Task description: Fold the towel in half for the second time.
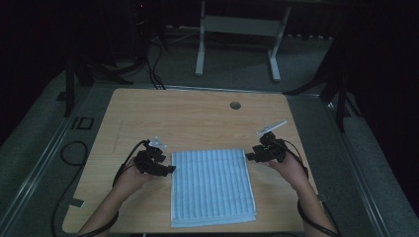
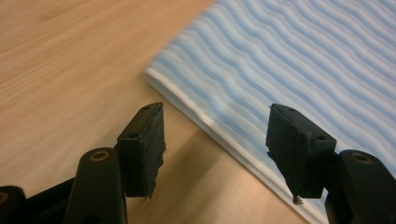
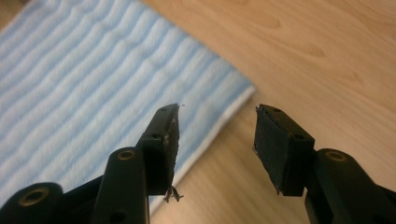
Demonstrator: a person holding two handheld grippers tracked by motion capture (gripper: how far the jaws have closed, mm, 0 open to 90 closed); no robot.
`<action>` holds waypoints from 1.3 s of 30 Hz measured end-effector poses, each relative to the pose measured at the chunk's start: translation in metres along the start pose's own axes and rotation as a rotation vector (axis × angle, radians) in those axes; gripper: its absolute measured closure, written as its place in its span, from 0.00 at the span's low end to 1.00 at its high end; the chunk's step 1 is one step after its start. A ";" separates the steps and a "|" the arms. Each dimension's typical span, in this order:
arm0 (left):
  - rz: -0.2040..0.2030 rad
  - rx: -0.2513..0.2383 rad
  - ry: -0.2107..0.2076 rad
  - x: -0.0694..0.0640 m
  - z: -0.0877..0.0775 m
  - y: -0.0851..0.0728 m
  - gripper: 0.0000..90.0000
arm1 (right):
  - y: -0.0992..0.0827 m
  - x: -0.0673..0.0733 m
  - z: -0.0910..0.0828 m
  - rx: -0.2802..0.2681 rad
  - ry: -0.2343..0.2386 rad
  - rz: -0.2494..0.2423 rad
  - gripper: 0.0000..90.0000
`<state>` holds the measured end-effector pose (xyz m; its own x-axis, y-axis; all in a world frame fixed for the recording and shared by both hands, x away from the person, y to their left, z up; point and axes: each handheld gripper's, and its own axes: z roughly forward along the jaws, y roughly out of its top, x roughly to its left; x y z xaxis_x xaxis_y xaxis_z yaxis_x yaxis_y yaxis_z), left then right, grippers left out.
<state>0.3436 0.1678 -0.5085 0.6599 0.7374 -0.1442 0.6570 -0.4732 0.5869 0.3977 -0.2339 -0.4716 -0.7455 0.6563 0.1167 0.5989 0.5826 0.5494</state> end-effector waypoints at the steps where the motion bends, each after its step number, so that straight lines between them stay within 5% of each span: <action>1: -0.014 -0.006 -0.003 0.004 0.001 0.002 0.41 | 0.003 -0.001 0.002 0.001 0.008 0.003 0.55; 10: -0.057 0.032 -0.002 0.027 0.019 0.020 0.41 | 0.031 -0.016 0.037 0.050 -0.010 0.028 0.57; 14: -0.056 0.044 -0.035 0.031 0.028 0.023 0.45 | 0.032 -0.020 0.053 0.088 -0.019 0.045 0.58; 24: -0.038 0.100 -0.011 0.032 0.050 0.031 0.59 | 0.028 -0.027 0.078 0.181 -0.054 0.048 0.66; 28: -0.020 0.112 -0.029 0.030 0.051 0.034 0.84 | 0.030 -0.023 0.078 0.186 -0.036 0.023 0.95; 30: -0.019 0.106 -0.032 0.030 0.051 0.036 0.95 | 0.033 -0.022 0.075 0.170 -0.058 0.008 0.97; 34: -0.025 0.083 -0.039 0.032 0.048 0.042 0.97 | 0.037 -0.024 0.066 0.132 -0.079 0.011 0.97; 39: -0.006 -0.008 -0.034 0.031 0.023 0.064 0.97 | 0.044 -0.028 0.033 0.049 -0.087 0.012 0.98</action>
<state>0.4142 0.1490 -0.4931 0.6677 0.7236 -0.1747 0.6585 -0.4648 0.5918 0.4544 -0.2103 -0.4779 -0.7115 0.7009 0.0498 0.6227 0.5961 0.5069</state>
